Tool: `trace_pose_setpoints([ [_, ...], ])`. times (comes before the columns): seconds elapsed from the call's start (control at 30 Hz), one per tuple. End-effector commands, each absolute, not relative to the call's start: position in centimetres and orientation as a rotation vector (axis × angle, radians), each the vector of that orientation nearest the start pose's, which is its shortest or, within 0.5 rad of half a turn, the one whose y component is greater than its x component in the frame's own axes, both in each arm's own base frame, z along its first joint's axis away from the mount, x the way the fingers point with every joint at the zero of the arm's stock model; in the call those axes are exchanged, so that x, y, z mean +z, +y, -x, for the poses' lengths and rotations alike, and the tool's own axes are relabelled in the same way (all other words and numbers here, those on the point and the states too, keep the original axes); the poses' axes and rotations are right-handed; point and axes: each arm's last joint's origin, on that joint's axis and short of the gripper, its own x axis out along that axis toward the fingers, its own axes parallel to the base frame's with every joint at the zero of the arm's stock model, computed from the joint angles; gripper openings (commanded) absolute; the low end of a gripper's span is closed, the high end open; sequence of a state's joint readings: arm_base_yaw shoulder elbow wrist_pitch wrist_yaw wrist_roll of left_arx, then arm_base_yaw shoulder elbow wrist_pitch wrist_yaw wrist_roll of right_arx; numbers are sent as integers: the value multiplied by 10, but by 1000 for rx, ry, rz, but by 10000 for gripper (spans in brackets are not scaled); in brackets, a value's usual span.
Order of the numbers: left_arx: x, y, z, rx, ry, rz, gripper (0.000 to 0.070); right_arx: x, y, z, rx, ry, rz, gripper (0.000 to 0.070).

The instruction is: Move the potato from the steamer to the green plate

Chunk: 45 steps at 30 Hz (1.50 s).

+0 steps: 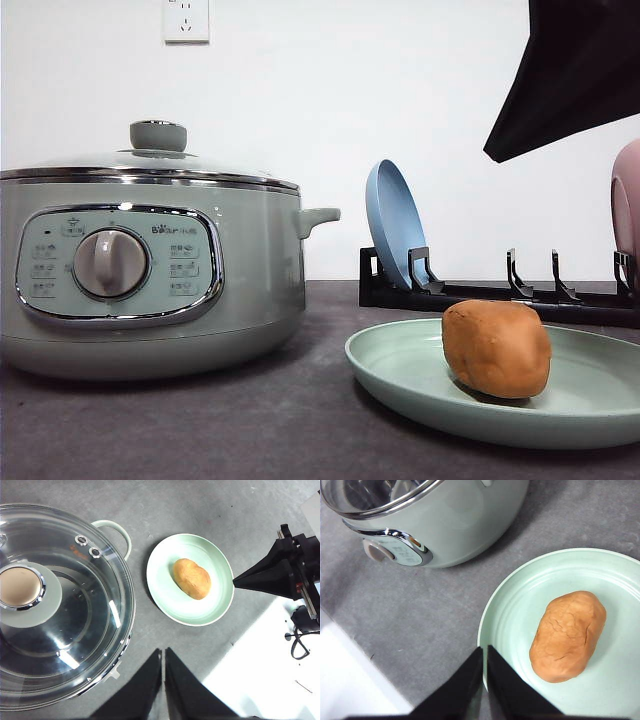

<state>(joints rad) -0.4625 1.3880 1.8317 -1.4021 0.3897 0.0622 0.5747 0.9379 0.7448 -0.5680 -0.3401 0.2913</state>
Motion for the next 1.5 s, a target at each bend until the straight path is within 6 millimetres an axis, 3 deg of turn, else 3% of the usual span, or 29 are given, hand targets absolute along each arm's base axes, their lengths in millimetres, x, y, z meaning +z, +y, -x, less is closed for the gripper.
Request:
trace_pose_setpoints([
  [0.0, 451, -110, -193, -828, 925, -97, 0, 267, 111, -151, 761, 881, -155, 0],
  [0.73, 457, -107, -189, -835, 873, -104, 0, 267, 111, -151, 761, 881, -155, 0],
  [0.93, 488, -90, -171, -867, 493, -240, 0, 267, 111, -151, 762, 881, -155, 0],
  [1.13, 515, -55, -143, -703, 110, -223, 0, 267, 111, -151, 761, 881, -155, 0],
  [1.3, 501, -30, -120, -542, -57, -236, 0, 267, 111, -151, 761, 881, -155, 0],
  [1.47, 463, -15, -104, -393, -161, -257, 0, 267, 111, -151, 761, 881, -155, 0],
])
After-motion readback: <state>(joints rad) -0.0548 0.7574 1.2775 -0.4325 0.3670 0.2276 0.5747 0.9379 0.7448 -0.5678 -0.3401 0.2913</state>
